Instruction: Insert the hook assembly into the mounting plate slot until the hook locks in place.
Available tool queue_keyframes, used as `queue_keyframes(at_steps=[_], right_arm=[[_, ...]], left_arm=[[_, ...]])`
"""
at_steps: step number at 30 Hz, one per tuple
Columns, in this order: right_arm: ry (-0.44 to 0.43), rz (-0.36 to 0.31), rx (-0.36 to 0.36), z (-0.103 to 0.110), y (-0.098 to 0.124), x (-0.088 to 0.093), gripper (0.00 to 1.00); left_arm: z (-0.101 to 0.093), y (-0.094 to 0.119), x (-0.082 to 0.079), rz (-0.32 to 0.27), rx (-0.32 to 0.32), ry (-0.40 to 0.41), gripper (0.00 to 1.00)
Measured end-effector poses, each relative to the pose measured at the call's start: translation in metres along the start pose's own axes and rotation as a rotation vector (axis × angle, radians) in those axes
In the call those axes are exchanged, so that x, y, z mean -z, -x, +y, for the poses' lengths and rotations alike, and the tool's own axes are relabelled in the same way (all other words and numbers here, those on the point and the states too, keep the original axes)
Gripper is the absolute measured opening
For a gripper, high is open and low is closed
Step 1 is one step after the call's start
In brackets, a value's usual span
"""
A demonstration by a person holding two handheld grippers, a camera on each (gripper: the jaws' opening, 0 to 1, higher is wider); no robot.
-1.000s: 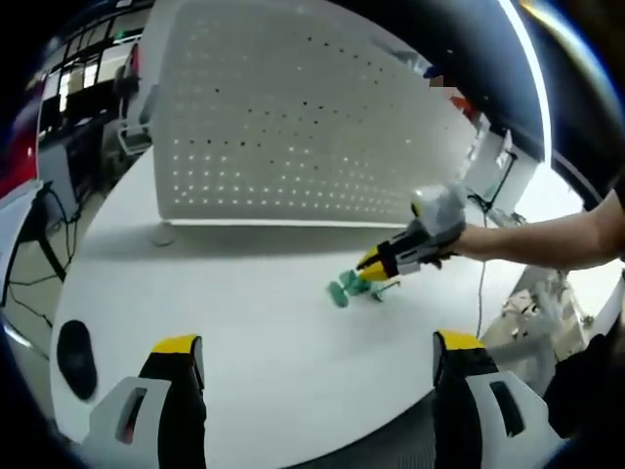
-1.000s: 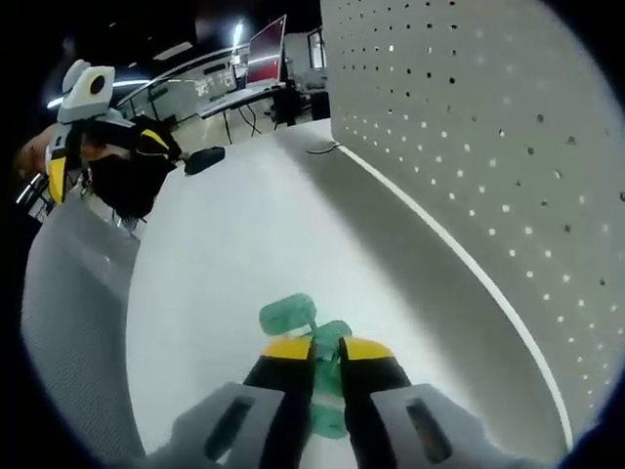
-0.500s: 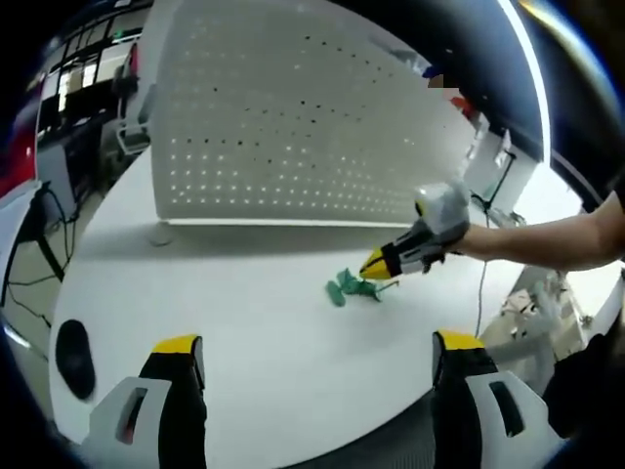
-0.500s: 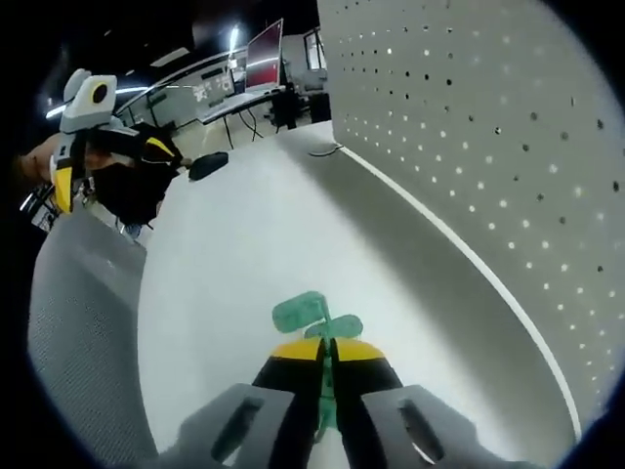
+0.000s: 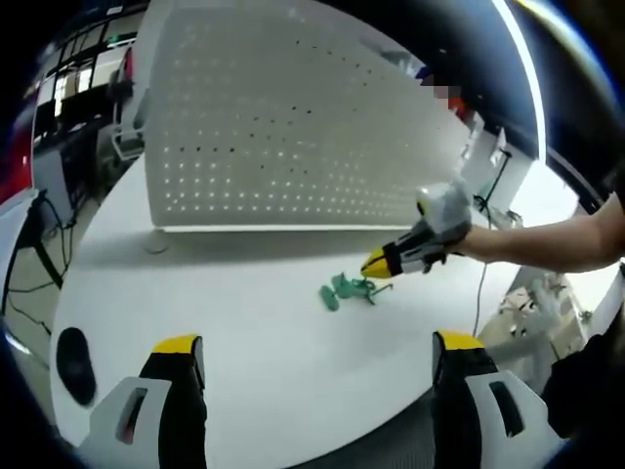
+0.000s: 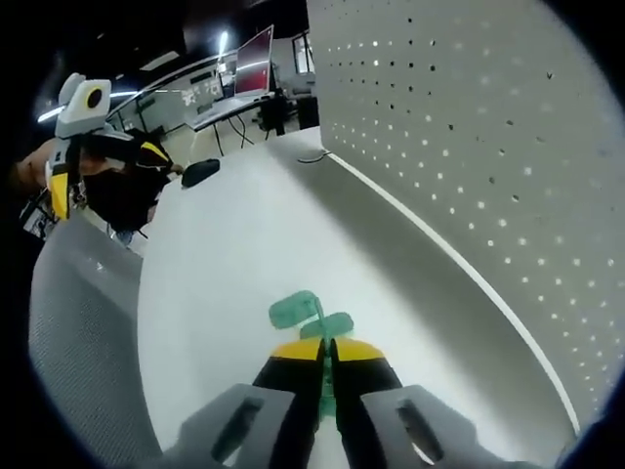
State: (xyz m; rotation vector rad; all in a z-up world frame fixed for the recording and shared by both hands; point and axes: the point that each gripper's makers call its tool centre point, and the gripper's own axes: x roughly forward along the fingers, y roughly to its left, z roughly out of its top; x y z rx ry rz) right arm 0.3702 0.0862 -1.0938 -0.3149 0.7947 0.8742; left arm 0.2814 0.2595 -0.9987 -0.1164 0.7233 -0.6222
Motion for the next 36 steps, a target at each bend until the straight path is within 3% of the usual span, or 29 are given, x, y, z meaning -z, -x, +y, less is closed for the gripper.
queue_keyframes(at_steps=[6,8,9,16,20,22,29,33,36], right_arm=[[-0.039,-0.035,0.044,-0.01,0.008,-0.006,0.0],[-0.056,-0.067,0.068,-0.014,0.013,-0.012,0.0],[-0.081,-0.114,0.079,-0.014,0.017,-0.019,0.0],[-0.117,-0.198,0.147,-0.016,0.036,-0.032,0.0],[-0.214,-0.297,0.143,-0.016,0.05,-0.05,0.0],[-0.2,-0.315,0.167,-0.017,0.059,-0.056,0.0],[-0.183,-0.399,0.189,-0.006,0.086,-0.083,0.0],[-0.236,-0.482,0.134,0.012,0.101,-0.1,0.0],[-0.223,-0.511,0.153,0.019,0.112,-0.107,0.0]], left_arm=[[-0.003,0.001,-0.002,-0.007,0.006,-0.003,0.98],[-0.004,0.001,-0.002,-0.007,0.007,-0.003,0.98],[-0.005,0.001,-0.003,-0.009,0.009,-0.004,0.98],[-0.009,0.001,-0.006,-0.022,0.016,-0.005,0.98],[-0.01,0.002,-0.008,-0.03,0.013,-0.004,0.99],[-0.012,0.001,-0.01,-0.033,0.021,-0.006,0.99],[-0.024,-0.004,-0.016,-0.039,0.061,0.005,0.98],[-0.035,-0.007,-0.025,-0.053,0.108,0.027,0.97],[-0.039,-0.009,-0.033,-0.067,0.125,0.033,0.97]])
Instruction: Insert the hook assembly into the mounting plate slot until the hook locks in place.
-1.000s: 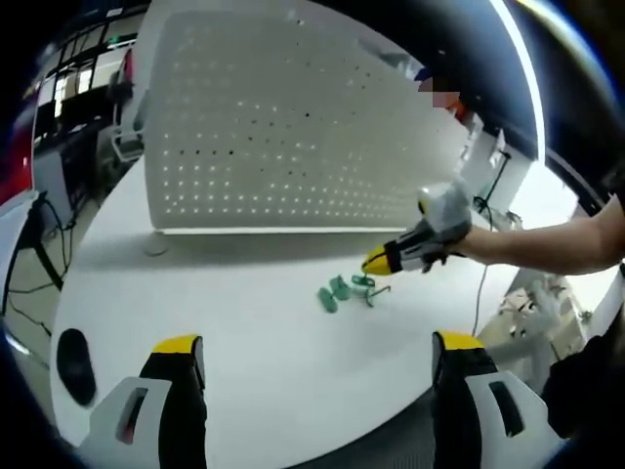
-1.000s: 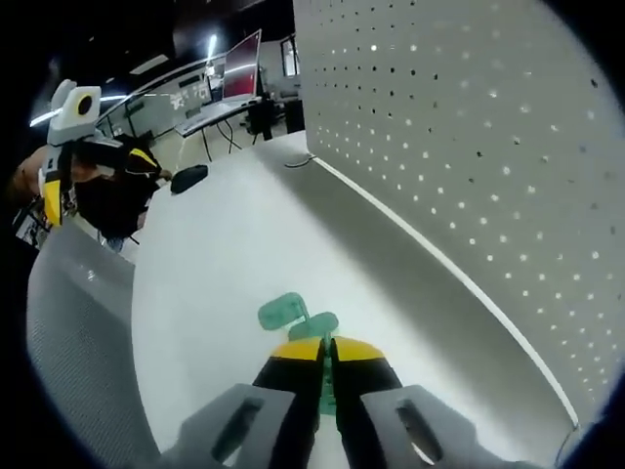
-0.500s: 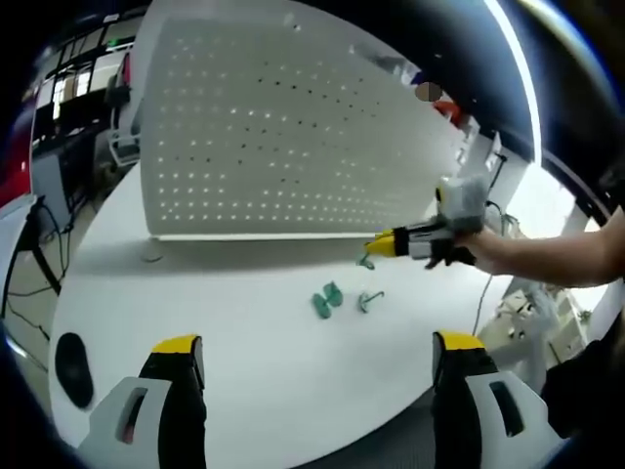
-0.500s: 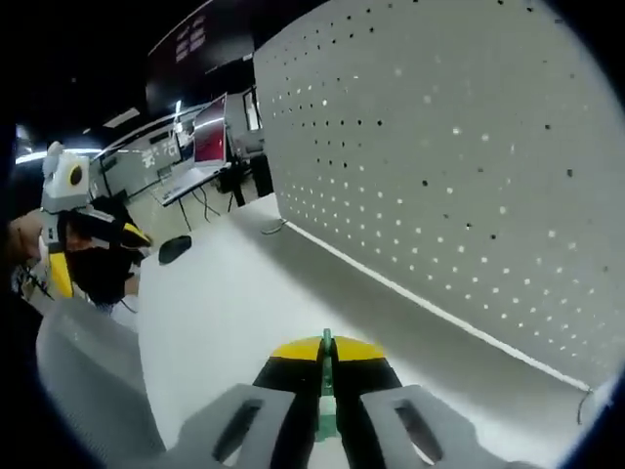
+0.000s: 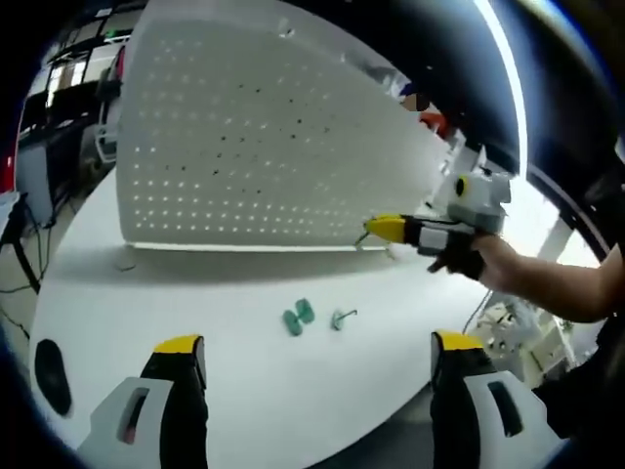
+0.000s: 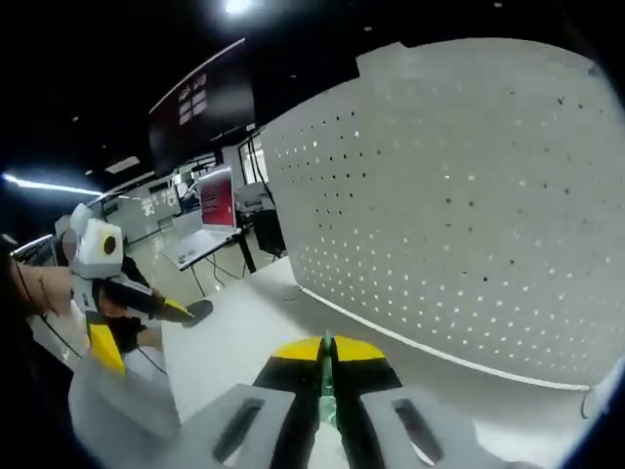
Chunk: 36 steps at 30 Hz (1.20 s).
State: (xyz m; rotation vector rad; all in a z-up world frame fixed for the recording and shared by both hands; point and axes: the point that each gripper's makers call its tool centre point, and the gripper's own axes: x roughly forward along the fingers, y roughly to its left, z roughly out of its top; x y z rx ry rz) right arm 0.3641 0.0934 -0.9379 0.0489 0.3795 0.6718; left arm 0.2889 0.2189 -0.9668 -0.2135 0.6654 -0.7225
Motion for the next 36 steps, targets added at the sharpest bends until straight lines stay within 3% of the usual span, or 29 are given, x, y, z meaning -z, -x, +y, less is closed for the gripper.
queue_keyframes(at_steps=[5,13,16,20,22,30,36], right_arm=[[-0.074,-0.071,-0.026,0.02,0.014,-0.016,0.0],[-0.124,-0.153,-0.001,0.043,0.03,-0.027,0.0],[-0.129,-0.163,-0.025,0.053,0.031,-0.029,0.0],[-0.119,-0.173,-0.043,0.069,0.03,-0.031,0.0],[-0.13,-0.194,-0.046,0.075,0.03,-0.035,0.0],[-0.14,-0.218,-0.069,0.094,0.022,-0.041,0.0],[-0.154,-0.241,-0.067,0.099,0.016,-0.046,0.0]], left_arm=[[-0.013,-0.006,-0.018,-0.051,0.064,0.08,0.95],[-0.027,-0.016,-0.026,-0.057,0.113,0.101,0.91],[-0.04,-0.019,-0.03,-0.062,0.169,0.158,0.9],[-0.043,-0.022,-0.036,-0.077,0.176,0.163,0.87],[-0.037,-0.024,-0.034,-0.061,0.145,0.159,0.86],[-0.034,-0.022,-0.045,-0.1,0.163,0.219,0.66],[-0.038,-0.021,-0.05,-0.123,0.169,0.219,0.5]])
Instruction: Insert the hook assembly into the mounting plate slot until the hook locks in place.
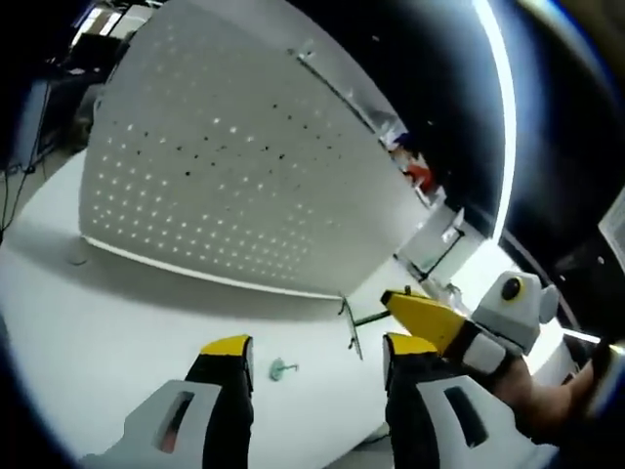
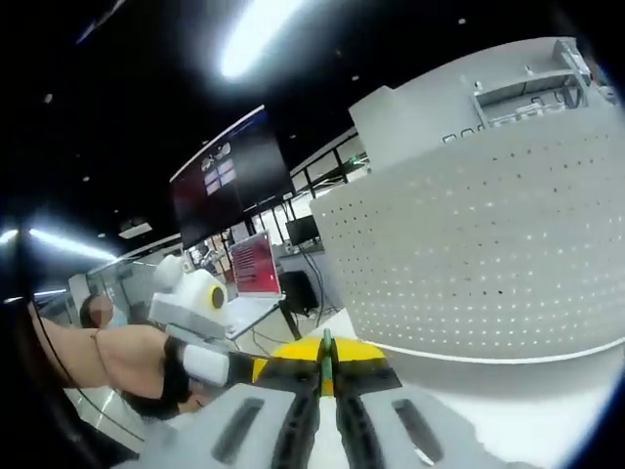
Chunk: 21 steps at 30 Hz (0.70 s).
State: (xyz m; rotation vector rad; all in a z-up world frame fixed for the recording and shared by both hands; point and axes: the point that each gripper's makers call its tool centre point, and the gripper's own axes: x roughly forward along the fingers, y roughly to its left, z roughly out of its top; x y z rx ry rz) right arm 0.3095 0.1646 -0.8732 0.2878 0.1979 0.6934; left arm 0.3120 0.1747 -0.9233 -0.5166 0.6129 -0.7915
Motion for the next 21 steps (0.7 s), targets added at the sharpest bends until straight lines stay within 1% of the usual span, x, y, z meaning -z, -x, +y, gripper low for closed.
queue_keyframes(at_steps=[3,5,7,10,12,15,21], right_arm=[[0.006,-0.005,-0.003,0.003,-0.002,-0.002,0.0],[0.009,-0.012,-0.002,0.004,-0.002,-0.003,0.0],[0.01,-0.021,0.002,0.005,-0.002,-0.004,0.0],[0.014,-0.028,0.013,0.005,-0.001,-0.006,0.0],[0.028,-0.04,0.02,0.006,0.001,-0.01,0.0],[0.018,-0.05,0.018,0.006,0.001,-0.013,0.0],[0.036,-0.055,0.023,0.01,0.001,-0.013,0.0]], left_arm=[[-0.004,-0.002,-0.003,-0.017,0.01,-0.001,0.41],[-0.007,-0.002,-0.006,-0.03,0.02,-0.005,0.33],[-0.01,-0.002,-0.009,-0.047,0.034,0.007,0.26],[-0.013,-0.002,-0.01,-0.041,0.055,0.025,0.21],[-0.015,-0.001,-0.01,-0.033,0.072,0.043,0.15],[-0.019,0.0,-0.012,-0.05,0.096,0.081,0.13],[-0.025,0.0,-0.013,-0.055,0.12,0.084,0.05]])
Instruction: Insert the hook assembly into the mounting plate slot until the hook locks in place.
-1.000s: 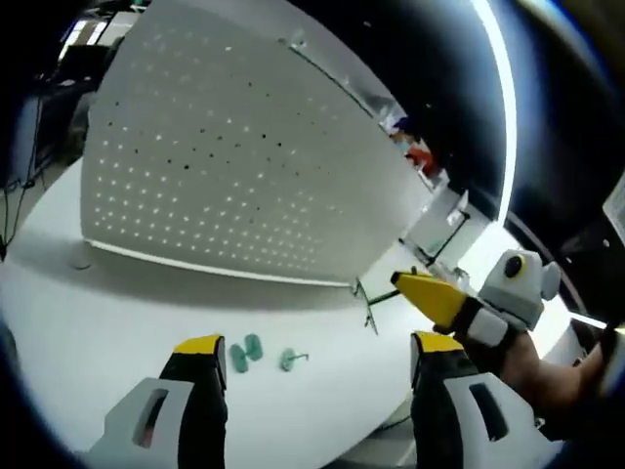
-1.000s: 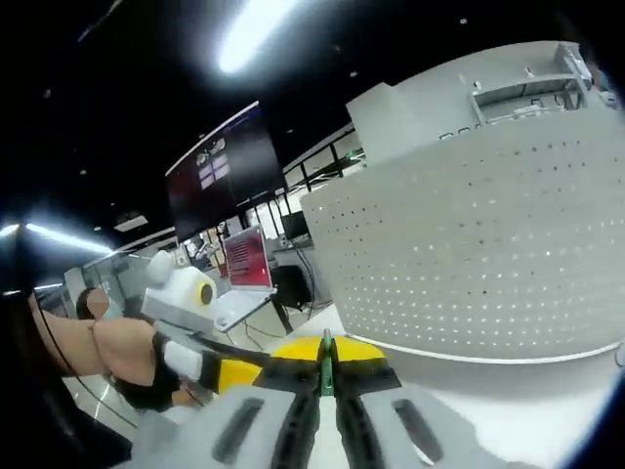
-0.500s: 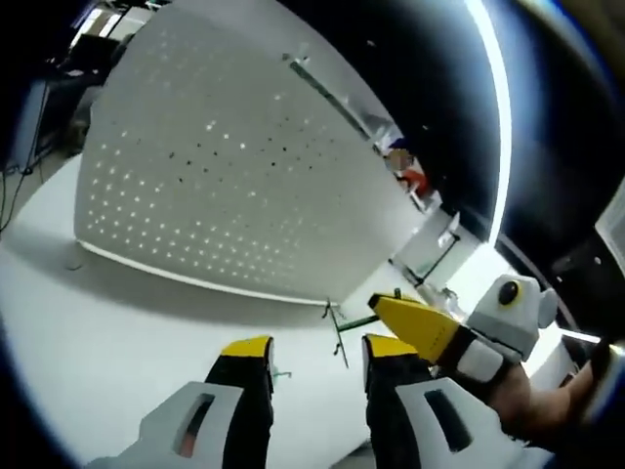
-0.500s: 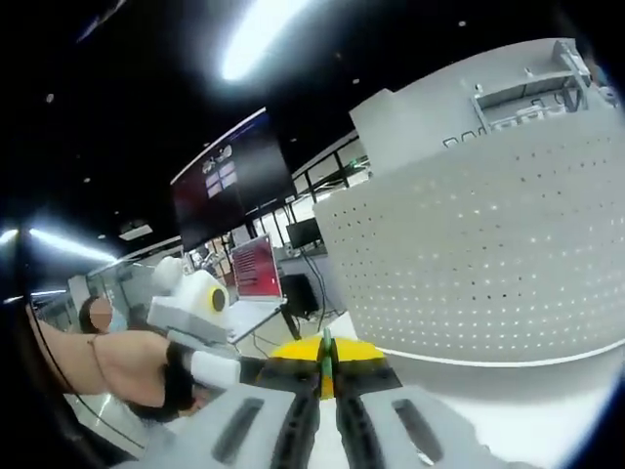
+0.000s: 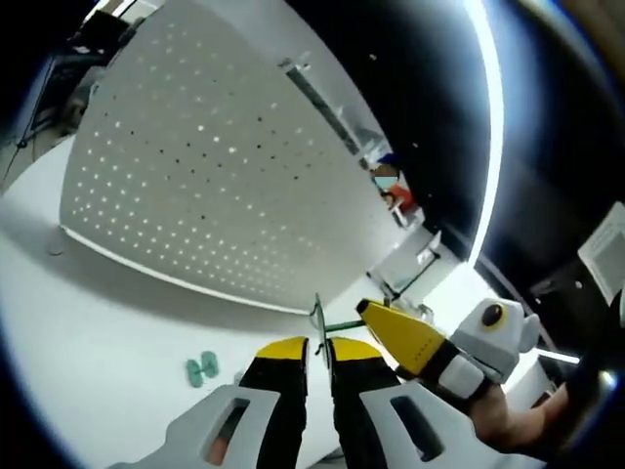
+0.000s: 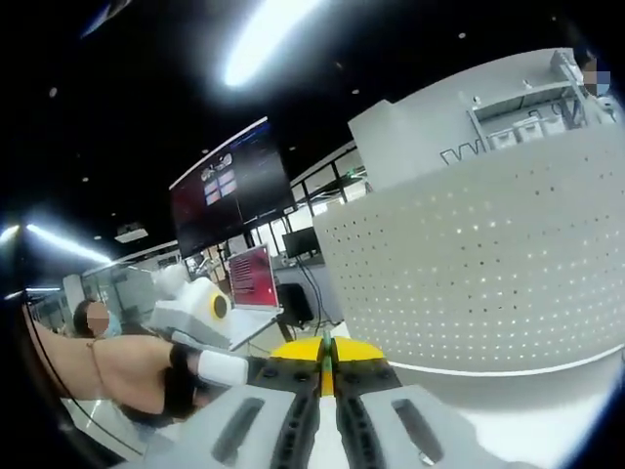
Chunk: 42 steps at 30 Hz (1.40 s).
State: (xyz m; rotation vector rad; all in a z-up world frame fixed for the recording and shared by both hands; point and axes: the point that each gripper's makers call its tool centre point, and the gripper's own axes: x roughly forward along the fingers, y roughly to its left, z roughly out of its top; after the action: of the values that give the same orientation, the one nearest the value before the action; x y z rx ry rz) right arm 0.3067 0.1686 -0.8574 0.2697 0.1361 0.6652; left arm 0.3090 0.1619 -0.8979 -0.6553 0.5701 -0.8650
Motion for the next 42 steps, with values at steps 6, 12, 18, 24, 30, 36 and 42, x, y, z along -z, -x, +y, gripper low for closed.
queue_keyframes(at_steps=[6,12,18,24,30,36,42], right_arm=[[0.066,-0.018,0.014,0.006,0.002,-0.005,0.0],[0.082,-0.026,0.028,0.005,0.002,-0.007,0.0],[0.077,-0.023,0.031,0.005,0.003,-0.009,0.0],[0.046,-0.031,0.014,0.001,0.006,-0.016,0.01],[-0.011,0.02,-0.05,0.006,0.006,-0.012,0.06],[-0.049,0.038,-0.039,0.003,0.007,-0.005,0.06],[-0.115,0.043,-0.028,-0.001,0.008,0.001,0.06]], left_arm=[[-0.002,0.001,-0.004,-0.017,0.0,-0.014,0.03],[-0.003,0.002,-0.007,-0.033,-0.009,-0.028,0.01],[-0.004,0.005,-0.015,-0.038,-0.073,-0.212,0.01],[-0.008,0.0,-0.014,0.004,-0.07,-0.258,0.01],[-0.004,0.004,-0.019,-0.022,-0.138,-0.426,0.01],[-0.008,0.003,-0.013,0.013,-0.142,-0.529,0.01],[-0.008,0.005,-0.016,0.011,-0.146,-0.571,0.01]])
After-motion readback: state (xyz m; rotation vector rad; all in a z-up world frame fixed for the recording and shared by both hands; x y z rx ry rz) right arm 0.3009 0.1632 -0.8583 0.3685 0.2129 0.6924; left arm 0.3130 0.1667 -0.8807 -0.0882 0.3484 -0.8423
